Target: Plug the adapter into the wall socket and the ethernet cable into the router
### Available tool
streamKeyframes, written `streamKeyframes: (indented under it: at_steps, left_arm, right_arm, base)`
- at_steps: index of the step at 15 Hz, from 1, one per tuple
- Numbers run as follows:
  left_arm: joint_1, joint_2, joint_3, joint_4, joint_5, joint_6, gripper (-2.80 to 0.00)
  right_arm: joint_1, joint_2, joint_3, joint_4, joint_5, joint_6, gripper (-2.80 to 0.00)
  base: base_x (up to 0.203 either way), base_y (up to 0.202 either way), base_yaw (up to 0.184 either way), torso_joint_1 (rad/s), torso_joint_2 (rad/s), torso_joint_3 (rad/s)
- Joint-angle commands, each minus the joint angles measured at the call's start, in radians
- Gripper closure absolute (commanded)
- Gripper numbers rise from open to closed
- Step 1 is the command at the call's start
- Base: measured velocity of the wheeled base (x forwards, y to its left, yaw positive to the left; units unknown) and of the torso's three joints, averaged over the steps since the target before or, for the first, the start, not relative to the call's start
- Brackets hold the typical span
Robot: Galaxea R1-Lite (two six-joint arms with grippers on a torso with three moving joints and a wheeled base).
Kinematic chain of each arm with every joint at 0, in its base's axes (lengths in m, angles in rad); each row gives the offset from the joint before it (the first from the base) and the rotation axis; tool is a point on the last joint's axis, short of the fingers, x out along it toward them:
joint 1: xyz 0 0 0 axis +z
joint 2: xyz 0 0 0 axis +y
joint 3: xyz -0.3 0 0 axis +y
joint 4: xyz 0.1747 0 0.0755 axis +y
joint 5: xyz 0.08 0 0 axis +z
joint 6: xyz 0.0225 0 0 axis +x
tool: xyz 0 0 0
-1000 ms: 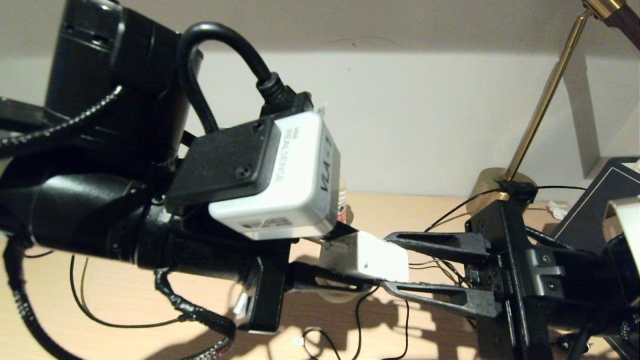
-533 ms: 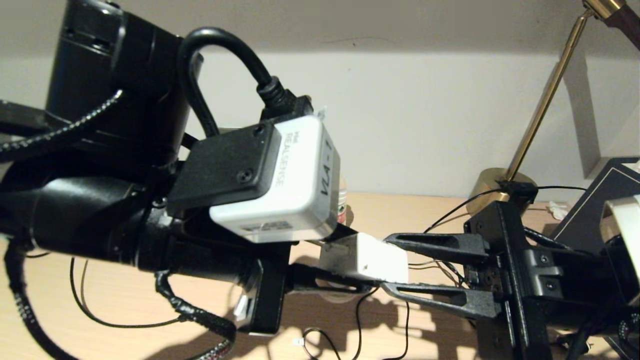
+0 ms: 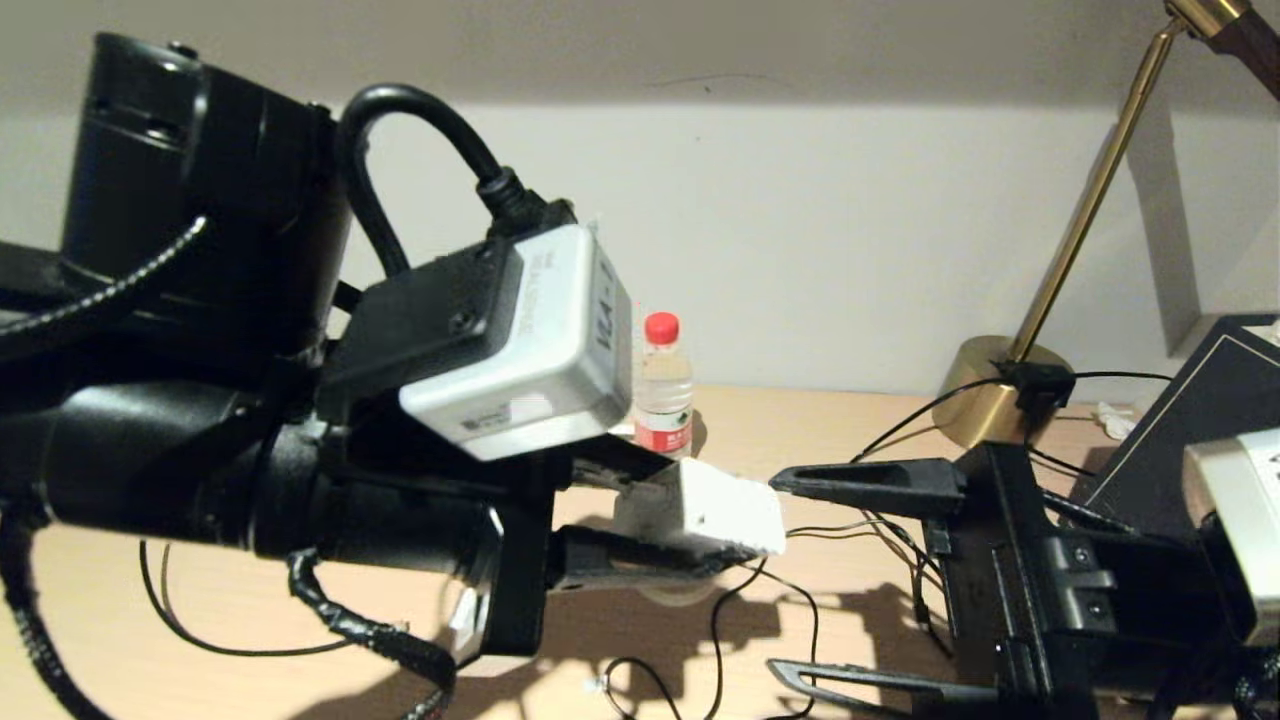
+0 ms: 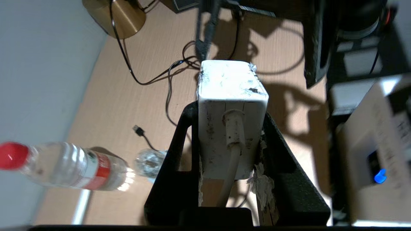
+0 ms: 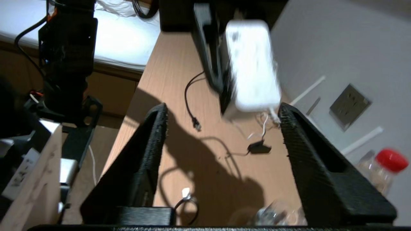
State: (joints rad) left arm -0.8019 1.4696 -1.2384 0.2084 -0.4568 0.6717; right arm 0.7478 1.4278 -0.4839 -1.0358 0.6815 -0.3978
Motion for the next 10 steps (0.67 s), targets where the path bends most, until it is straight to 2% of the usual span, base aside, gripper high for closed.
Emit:
streamKeyframes:
  at_steps: [1, 2, 3, 4, 5, 6, 8, 10]
  left_arm:
    - [0.008, -0.038, 0.040, -0.045, -0.006, -0.123, 0.00]
    - [0.010, -0.051, 0.068, -0.089, -0.007, -0.230, 0.00]
    - [0.015, -0.060, 0.115, -0.155, -0.006, -0.328, 0.00]
    - [0.039, -0.063, 0.171, -0.248, -0.005, -0.399, 0.00]
    - [0.078, -0.058, 0.230, -0.353, 0.000, -0.450, 0.00]
    - [0.122, -0.042, 0.291, -0.462, 0.016, -0.487, 0.00]
    - [0.190, 0.048, 0.388, -0.730, 0.109, -0.565, 0.00]
    - [0.217, 0.159, 0.457, -0.992, 0.291, -0.645, 0.00]
  right_arm:
    - [-0.022, -0.016, 0.061, -0.043, 0.000, 0.032, -2.80]
    - [-0.036, -0.029, 0.099, -0.084, -0.017, 0.080, -2.80]
    - [-0.044, -0.047, 0.137, -0.114, -0.077, 0.118, -2.80]
    - [-0.046, -0.068, 0.170, -0.129, -0.182, 0.136, -2.80]
    - [-0.047, -0.104, 0.207, -0.135, -0.296, 0.147, -2.80]
    - [-0.048, -0.149, 0.241, -0.138, -0.373, 0.163, -2.80]
    - [-0.048, -0.274, 0.318, -0.134, -0.538, 0.206, -2.80]
    - [-0.050, -0.386, 0.407, -0.089, -0.815, 0.229, -2.80]
  base:
    - [0.000, 0.000, 0.000, 0.000, 0.00, 0.000]
    - [0.000, 0.000, 0.000, 0.000, 0.00, 0.000]
    - [0.000, 0.000, 0.000, 0.000, 0.00, 0.000]
    - [0.000, 0.000, 0.000, 0.000, 0.00, 0.000]
    - [0.000, 0.000, 0.000, 0.000, 0.00, 0.000]
    - [0.000, 0.000, 0.000, 0.000, 0.00, 0.000]
    - [0.000, 0.000, 0.000, 0.000, 0.00, 0.000]
    - [0.000, 0.000, 0.000, 0.000, 0.00, 0.000]
